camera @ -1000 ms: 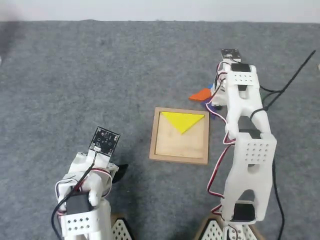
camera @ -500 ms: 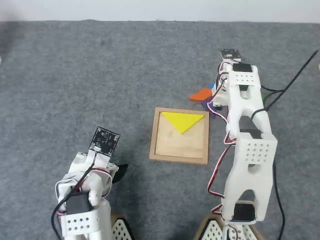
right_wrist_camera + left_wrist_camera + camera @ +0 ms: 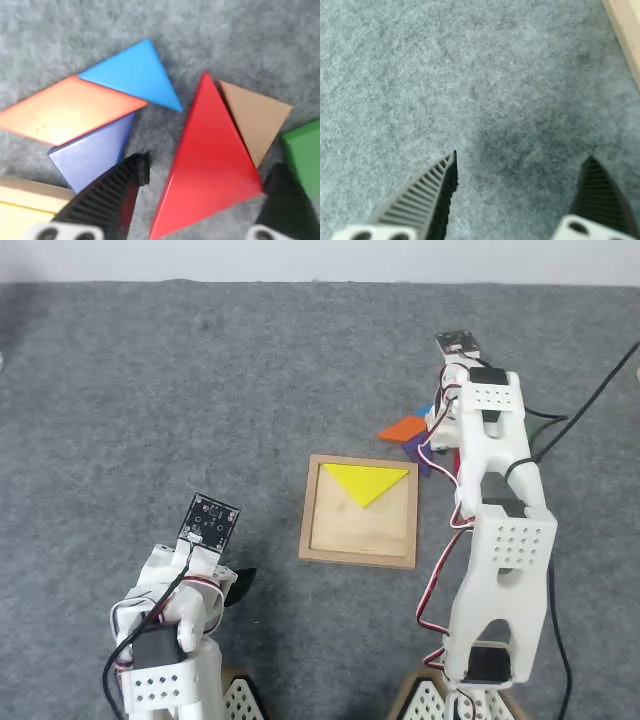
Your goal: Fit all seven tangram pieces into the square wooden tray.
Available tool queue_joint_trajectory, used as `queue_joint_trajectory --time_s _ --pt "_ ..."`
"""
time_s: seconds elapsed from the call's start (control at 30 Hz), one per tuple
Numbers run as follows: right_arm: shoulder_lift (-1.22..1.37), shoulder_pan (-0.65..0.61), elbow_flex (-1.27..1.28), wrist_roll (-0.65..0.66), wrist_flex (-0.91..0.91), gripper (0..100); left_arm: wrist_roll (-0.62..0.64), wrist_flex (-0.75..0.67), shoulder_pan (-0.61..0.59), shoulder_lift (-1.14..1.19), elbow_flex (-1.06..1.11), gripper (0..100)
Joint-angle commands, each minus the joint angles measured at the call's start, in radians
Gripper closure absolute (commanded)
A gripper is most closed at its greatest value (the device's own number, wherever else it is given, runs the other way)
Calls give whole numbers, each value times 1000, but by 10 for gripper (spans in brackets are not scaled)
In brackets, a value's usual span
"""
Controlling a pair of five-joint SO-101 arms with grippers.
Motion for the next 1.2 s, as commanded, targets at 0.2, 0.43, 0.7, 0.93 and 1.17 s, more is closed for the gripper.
queue_joint_trajectory --time_s 0.2,0.43,0.7,0.93,1.17 --pt "-8 24 -14 -25 105 763 -9 6 0 -15 -22 632" --pt "-21 10 -17 -35 232 599 -9 6 0 -15 -22 632" --pt "-16 1 -17 -146 254 605 -9 6 0 -15 -22 632" --pt "25 -1 -26 -146 197 716 -9 6 0 -15 -22 632" --pt "65 -2 -101 -115 208 753 -9 6 0 -15 -22 632"
